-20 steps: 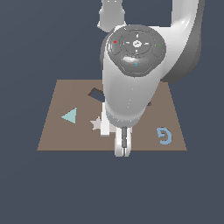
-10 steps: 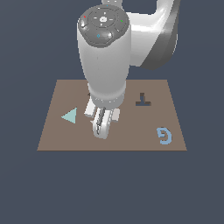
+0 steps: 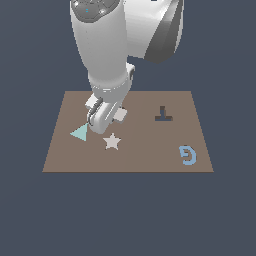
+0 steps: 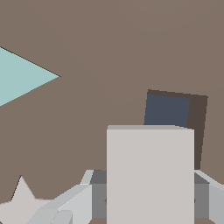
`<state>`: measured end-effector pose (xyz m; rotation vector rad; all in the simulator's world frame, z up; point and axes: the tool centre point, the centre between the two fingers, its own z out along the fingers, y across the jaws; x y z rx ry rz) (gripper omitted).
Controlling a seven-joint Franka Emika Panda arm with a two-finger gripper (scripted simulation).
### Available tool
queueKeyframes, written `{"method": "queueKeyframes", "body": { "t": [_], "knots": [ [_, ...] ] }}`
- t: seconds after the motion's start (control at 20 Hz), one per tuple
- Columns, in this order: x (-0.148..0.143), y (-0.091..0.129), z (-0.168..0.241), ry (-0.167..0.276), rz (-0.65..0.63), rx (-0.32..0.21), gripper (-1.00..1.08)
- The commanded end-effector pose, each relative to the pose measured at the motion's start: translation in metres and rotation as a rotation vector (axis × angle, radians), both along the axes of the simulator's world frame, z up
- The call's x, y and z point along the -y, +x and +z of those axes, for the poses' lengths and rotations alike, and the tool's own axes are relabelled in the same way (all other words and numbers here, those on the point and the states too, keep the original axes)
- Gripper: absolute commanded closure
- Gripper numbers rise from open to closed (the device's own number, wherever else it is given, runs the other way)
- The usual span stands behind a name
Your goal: Insert a designated object into the corresponding slot on a board.
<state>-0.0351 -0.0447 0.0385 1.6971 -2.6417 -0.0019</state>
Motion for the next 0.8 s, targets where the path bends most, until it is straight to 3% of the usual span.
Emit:
{"method": "queueKeyframes", "body": {
  "t": [0.0, 0.4, 0.75],
  "knots": [
    [0.004, -0.012, 0.001, 0.0, -0.04, 0.001, 1.08],
    [0.011, -0.035, 0.002, 0.0, -0.113, 0.001, 1.08],
    [0.011, -0.035, 0.002, 0.0, -0.116, 0.001, 1.08]
  ]
}}
